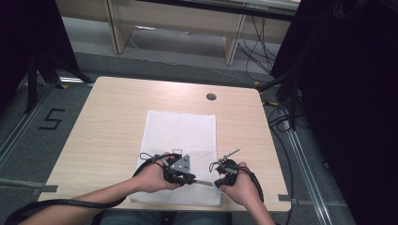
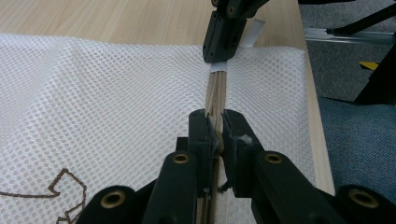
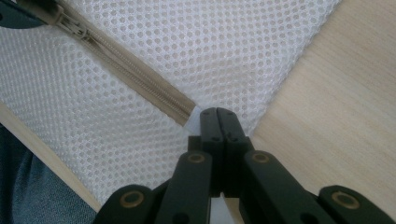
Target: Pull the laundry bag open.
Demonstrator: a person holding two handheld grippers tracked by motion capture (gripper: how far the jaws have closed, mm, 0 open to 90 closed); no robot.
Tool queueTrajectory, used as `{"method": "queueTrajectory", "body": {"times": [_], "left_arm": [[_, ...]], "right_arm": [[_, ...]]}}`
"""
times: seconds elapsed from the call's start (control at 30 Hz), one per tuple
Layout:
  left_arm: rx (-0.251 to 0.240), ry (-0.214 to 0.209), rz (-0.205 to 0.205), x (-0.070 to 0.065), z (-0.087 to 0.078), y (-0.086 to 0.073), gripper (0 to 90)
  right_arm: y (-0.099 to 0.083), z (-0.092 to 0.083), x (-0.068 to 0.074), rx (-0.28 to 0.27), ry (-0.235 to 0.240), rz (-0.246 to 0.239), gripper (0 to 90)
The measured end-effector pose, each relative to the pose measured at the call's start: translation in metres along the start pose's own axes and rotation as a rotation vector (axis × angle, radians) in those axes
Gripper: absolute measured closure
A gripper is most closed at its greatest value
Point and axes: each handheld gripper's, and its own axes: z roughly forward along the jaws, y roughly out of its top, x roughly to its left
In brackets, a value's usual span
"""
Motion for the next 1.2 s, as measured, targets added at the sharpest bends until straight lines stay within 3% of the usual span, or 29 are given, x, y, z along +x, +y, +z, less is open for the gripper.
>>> {"method": "queueTrajectory", "body": {"times": [0.03, 0.07, 0.17, 0.43, 0.47, 0.5, 0.57, 0.87, 1.03, 1.07, 1.1, 1.13, 1.2], "left_arm": [[-0.001, -0.001, -0.006, 0.0007, -0.0013, -0.0005, 82.0], [-0.006, 0.000, 0.012, 0.0018, -0.0022, -0.0005, 82.1], [-0.009, 0.000, -0.008, 0.0013, -0.0030, -0.0015, 82.0], [-0.009, 0.000, -0.002, 0.0011, -0.0041, -0.0023, 82.0], [-0.007, 0.008, 0.013, 0.0014, -0.0046, -0.0024, 82.1], [-0.009, -0.002, -0.008, 0.0008, -0.0049, -0.0031, 82.0], [-0.005, 0.004, 0.008, 0.0010, -0.0050, -0.0029, 82.0], [-0.005, 0.002, -0.011, 0.0013, -0.0062, -0.0047, 82.0], [-0.006, 0.001, -0.011, 0.0006, -0.0064, -0.0054, 82.1], [-0.008, -0.002, -0.013, 0.0010, -0.0067, -0.0052, 82.1], [-0.007, -0.002, -0.011, 0.0011, -0.0068, -0.0051, 82.1], [-0.008, -0.001, -0.013, 0.0008, -0.0068, -0.0051, 82.1], [-0.005, 0.007, -0.006, 0.0008, -0.0081, -0.0057, 82.1]], "right_arm": [[0.0003, 0.0002, -0.0015, -0.009, -0.005, -0.028, 90.0], [0.0002, -0.0001, -0.0005, -0.004, -0.005, -0.013, 90.0], [0.0006, -0.0002, -0.0014, -0.004, -0.010, -0.028, 90.0], [0.0004, -0.0002, -0.0015, -0.006, -0.010, -0.027, 90.0], [0.0004, -0.0002, -0.0015, -0.006, -0.009, -0.027, 90.0], [0.0004, 0.0002, -0.0013, -0.008, -0.006, -0.025, 90.0], [0.0002, -0.0001, -0.0006, -0.005, -0.006, -0.015, 90.0], [-0.0001, 0.0010, -0.0027, -0.009, -0.014, -0.030, 90.0], [0.0004, -0.0001, -0.0016, -0.002, -0.010, -0.018, 90.0], [0.0001, -0.0001, 0.0002, 0.002, -0.001, 0.003, 90.0], [0.0000, 0.0000, 0.0000, 0.000, 0.000, 0.000, 90.0], [-0.0002, 0.0018, -0.0026, -0.020, -0.009, -0.039, 90.0], [-0.0004, 0.0014, -0.0018, -0.011, -0.007, -0.026, 90.0]]}}
